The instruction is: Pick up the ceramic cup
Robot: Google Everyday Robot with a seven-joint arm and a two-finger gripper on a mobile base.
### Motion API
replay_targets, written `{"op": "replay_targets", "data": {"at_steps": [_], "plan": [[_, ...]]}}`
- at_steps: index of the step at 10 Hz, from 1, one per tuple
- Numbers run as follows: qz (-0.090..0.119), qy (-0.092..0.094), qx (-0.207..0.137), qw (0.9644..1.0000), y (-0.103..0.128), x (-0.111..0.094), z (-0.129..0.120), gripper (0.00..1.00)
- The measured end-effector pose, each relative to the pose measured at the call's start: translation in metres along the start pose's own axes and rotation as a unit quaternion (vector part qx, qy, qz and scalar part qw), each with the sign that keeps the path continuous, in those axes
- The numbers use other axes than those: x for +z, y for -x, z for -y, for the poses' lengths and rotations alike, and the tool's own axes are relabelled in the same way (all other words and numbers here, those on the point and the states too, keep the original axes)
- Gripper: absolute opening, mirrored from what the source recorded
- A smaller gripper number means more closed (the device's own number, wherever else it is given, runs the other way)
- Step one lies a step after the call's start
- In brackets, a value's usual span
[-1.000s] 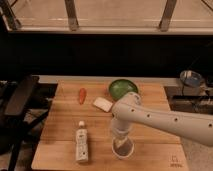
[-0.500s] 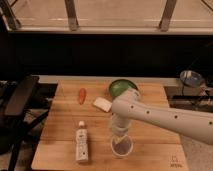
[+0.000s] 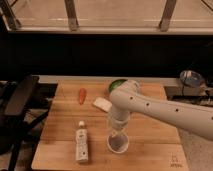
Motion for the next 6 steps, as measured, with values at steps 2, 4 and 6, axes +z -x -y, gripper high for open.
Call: {"op": "replay_targets", "data": {"at_steps": [2, 4, 6], "plan": [[0.002, 0.001, 0.000, 1.0000, -0.001, -0.020, 0.004, 0.05], [0.003, 0.000, -0.005, 1.0000, 0.000, -0.027, 0.010, 0.05], [0.004, 0.000, -0.007, 1.0000, -0.001, -0.036, 0.012, 0.05]]}}
